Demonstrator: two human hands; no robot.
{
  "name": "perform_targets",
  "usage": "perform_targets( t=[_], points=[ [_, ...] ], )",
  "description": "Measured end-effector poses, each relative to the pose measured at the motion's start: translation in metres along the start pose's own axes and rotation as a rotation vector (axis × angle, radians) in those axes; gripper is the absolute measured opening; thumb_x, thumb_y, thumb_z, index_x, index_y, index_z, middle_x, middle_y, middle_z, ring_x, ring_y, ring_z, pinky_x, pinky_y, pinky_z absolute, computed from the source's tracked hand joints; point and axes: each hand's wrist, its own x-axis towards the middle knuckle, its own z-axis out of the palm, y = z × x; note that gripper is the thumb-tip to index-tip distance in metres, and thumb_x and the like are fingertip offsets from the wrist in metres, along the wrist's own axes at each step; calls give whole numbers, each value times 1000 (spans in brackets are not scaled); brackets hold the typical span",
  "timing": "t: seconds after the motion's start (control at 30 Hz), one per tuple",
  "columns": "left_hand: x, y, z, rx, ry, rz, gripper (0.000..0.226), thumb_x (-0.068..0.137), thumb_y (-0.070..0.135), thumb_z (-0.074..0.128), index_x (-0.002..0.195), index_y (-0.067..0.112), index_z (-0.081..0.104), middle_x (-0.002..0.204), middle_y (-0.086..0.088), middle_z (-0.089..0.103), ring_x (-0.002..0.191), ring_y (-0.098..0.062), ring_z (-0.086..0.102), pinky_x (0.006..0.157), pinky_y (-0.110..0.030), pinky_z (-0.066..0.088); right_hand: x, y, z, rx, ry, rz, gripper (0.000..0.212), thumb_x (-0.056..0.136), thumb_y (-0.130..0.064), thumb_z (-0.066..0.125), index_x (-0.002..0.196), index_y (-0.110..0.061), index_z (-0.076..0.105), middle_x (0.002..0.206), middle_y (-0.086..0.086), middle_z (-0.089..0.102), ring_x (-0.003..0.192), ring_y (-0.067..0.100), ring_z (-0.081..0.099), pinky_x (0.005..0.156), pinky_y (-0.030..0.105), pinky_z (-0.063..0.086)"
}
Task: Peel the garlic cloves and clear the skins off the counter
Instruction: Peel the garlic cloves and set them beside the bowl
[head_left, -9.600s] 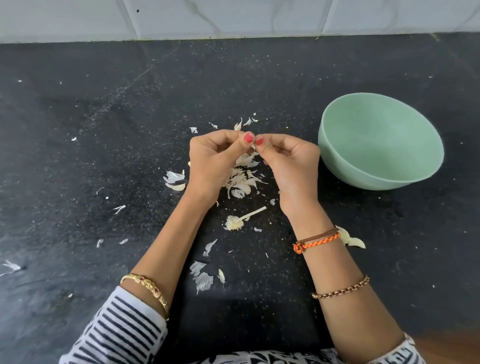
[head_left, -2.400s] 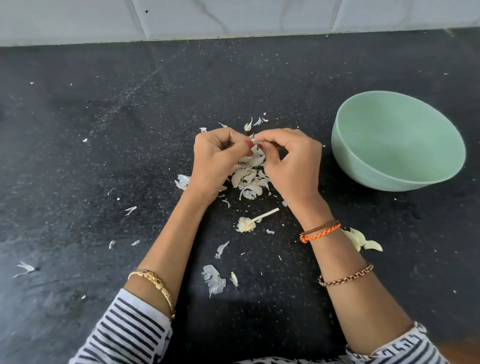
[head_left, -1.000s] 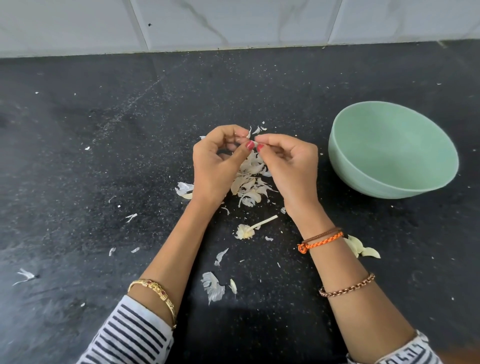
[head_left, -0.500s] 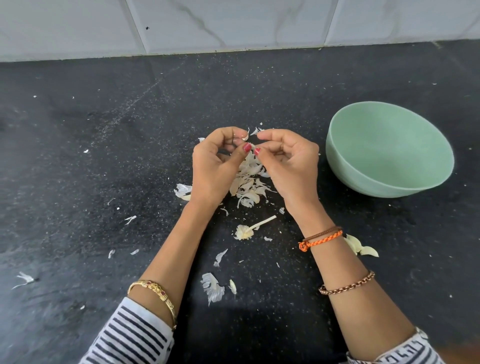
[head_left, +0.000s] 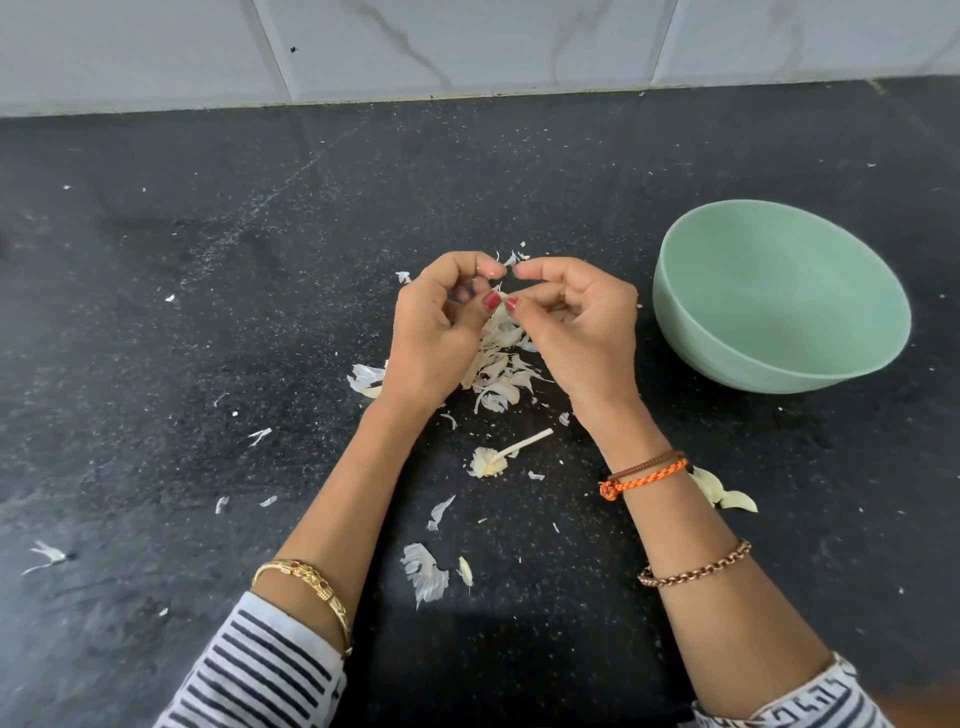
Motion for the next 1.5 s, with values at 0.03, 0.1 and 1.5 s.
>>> perform_targets(
  t=[0.03,0.1,1.5],
  points=[
    [0,0,0,-1,-17,6,30,83,-3,53,88,27,53,77,12,50,66,6,46,65,-9,38,0,0,0,-7,0,0,25,77,6,68,86,-16,65,67,-2,67,65,11,65,65,14,50],
    [0,1,0,-2,-31,18,29,82,0,51,88,28,52,78,12,50,67,7,46,68,-9,37,0,0,0,-15,4,3,26,77,5,68,85,-19,65,67,-1,68,65,16,65,65,16,52],
    [-8,0,10,206,12,176,25,86,10,51,83,34,45,69,15,47,65,-4,40,65,-21,33,5,-14,-9,372,91,395,15,82,2,61,79,-12,67,69,-4,63,63,3,56,60,15,48]
  ],
)
